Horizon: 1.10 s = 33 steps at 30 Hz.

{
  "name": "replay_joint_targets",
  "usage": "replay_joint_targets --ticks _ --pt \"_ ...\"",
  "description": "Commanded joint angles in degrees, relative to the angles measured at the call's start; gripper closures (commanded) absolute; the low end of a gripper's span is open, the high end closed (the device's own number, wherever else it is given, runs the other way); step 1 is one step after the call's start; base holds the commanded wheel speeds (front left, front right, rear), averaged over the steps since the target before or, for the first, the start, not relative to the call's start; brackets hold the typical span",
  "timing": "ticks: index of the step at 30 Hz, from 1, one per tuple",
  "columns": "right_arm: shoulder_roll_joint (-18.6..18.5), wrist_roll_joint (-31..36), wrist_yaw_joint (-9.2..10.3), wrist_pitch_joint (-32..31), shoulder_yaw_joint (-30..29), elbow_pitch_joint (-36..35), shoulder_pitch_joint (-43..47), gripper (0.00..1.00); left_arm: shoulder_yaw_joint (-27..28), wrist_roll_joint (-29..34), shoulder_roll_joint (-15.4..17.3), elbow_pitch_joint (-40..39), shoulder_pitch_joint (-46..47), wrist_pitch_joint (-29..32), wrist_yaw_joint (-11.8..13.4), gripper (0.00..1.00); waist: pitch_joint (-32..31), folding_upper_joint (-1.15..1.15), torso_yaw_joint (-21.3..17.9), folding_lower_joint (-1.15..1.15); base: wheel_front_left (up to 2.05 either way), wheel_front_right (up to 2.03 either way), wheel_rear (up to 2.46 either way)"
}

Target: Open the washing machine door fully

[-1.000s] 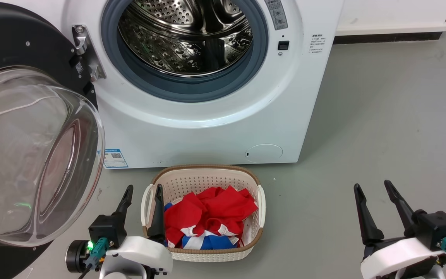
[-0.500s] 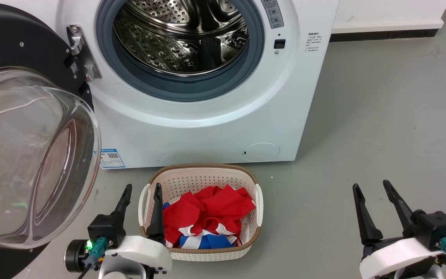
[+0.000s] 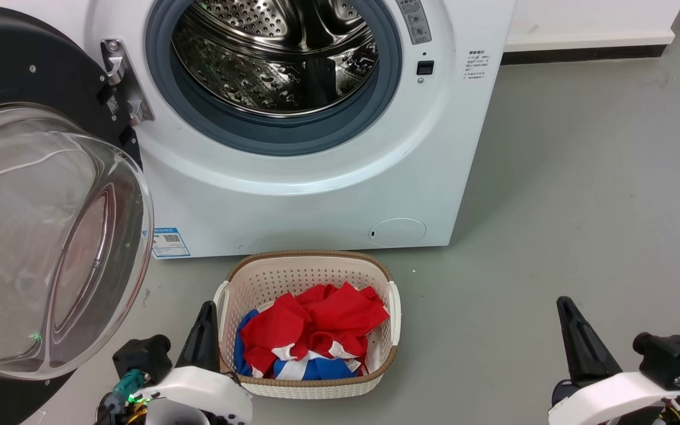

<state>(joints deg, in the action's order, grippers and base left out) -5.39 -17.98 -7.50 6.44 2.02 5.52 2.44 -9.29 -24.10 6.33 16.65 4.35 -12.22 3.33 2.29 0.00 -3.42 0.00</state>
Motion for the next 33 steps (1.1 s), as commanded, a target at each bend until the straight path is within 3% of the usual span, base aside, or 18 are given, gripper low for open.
replay_joint_targets --ticks 1,33 --pt "-0.3 -2.5 0.0 -0.3 -0.3 -0.7 -1.6 1.0 0.7 -2.0 -0.2 -1.0 1.2 0.4 -0.4 1.0 0.0 0.0 0.0 0.0 0.0 0.0 0.0" --pt "-0.1 -31.3 0.0 -4.2 -2.3 2.8 -4.6 1.0 6.5 -27.7 -1.5 -1.8 1.6 7.5 -4.5 1.0 -0.6 0.0 0.9 0.0 0.0 0.0 0.0"
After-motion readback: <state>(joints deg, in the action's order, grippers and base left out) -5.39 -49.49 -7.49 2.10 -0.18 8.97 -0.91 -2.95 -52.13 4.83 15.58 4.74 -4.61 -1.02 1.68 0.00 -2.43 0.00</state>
